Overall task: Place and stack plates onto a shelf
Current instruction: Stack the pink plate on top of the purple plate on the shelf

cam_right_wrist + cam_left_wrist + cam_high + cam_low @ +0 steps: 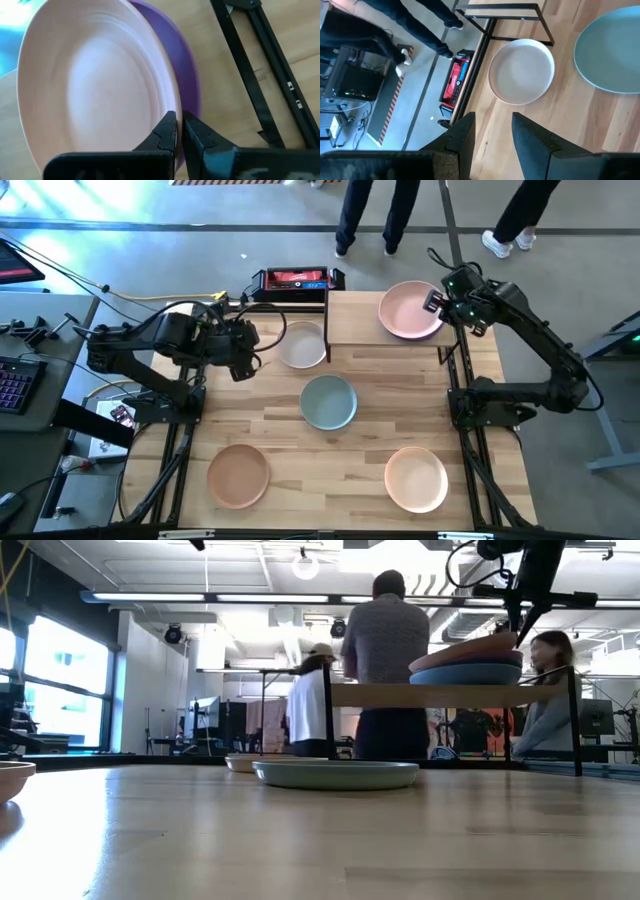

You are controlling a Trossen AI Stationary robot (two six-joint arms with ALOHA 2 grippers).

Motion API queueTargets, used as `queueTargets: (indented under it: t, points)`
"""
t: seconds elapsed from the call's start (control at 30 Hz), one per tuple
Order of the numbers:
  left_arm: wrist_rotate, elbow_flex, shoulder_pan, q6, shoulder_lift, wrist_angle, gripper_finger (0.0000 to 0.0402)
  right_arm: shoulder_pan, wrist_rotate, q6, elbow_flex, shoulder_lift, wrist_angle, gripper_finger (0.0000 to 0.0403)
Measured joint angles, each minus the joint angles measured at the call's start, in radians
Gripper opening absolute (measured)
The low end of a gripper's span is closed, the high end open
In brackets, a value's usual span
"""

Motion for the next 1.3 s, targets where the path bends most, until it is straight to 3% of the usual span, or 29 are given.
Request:
queueTargets:
  t: [0.7, 1.03, 1.3]
  points:
    - [0.004, 0.0, 0.077, 0.062, 0.0, 0.0, 0.0115, 0.0, 0.041, -0.009, 0.0, 0.002, 0.017, 0.0004]
    - [0.006, 0.0, 0.077, 0.062, 0.0, 0.001, 0.0115, 0.0, 0.048, 0.008, 0.0, 0.002, 0.018, 0.0089]
    - [0.006, 0.0, 0.077, 0.061, 0.0, 0.002, 0.0115, 0.0, -0.024, -0.036, 0.0, -0.006, 0.016, 0.0103]
